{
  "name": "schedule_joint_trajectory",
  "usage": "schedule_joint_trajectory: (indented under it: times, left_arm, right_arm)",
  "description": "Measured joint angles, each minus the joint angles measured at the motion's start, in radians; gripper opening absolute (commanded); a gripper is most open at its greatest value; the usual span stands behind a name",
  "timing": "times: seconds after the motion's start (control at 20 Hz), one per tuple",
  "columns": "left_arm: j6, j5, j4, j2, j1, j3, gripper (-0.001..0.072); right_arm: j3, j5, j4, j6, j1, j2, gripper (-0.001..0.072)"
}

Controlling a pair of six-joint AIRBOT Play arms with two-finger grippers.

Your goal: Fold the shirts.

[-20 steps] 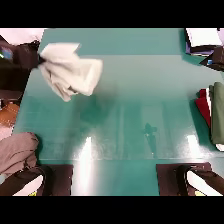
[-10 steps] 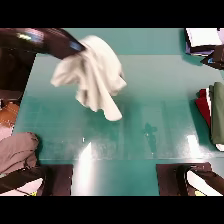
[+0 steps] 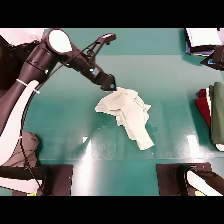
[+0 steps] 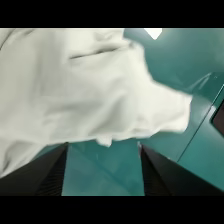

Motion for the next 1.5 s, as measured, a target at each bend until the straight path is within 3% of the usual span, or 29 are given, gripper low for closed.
schedule_joint_trajectory:
  times: [0.05, 0.25, 0.5, 0.65, 0.9, 1.2, 1.45, 1.5]
  left_arm:
    - [-0.008, -0.029, 0.001, 0.006, 0.025, -0.011, 0.0457]
    - [-0.018, -0.053, 0.0, 0.096, 0.08, -0.198, 0.046]
    - [-0.003, 0.137, -0.001, 0.212, 0.099, -0.594, 0.0462]
    - [0.002, 0.275, -0.001, 0.228, 0.103, -0.719, 0.0462]
    - [0.006, 0.449, -0.007, 0.193, 0.103, -0.782, 0.0462]
    - [0.102, 0.522, -0.144, 0.105, 0.103, -0.785, 0.0461]
    - [0.122, 0.547, -0.162, 0.09, 0.104, -0.736, 0.0459]
    - [0.115, 0.555, -0.154, 0.088, 0.104, -0.729, 0.037]
  right_arm:
    - [0.0, 0.0, 0.0, 0.0, 0.0, 0.0, 0.0017]
    - [0.0, 0.002, -0.002, 0.0, 0.0, 0.0, 0.0017]
    - [0.0, 0.005, -0.002, 0.0, 0.0, 0.0, 0.0017]
    - [0.0, 0.006, -0.001, 0.0, 0.0, 0.0, 0.0017]
    - [0.0, 0.013, -0.001, 0.0, 0.0, 0.0, 0.0017]
    - [0.0, 0.016, -0.001, 0.0, 0.0, 0.0, 0.0017]
    - [0.0, 0.019, -0.001, 0.0, 0.0, 0.0, 0.0017]
    - [0.0, 0.019, -0.001, 0.0, 0.0, 0.0, 0.0017]
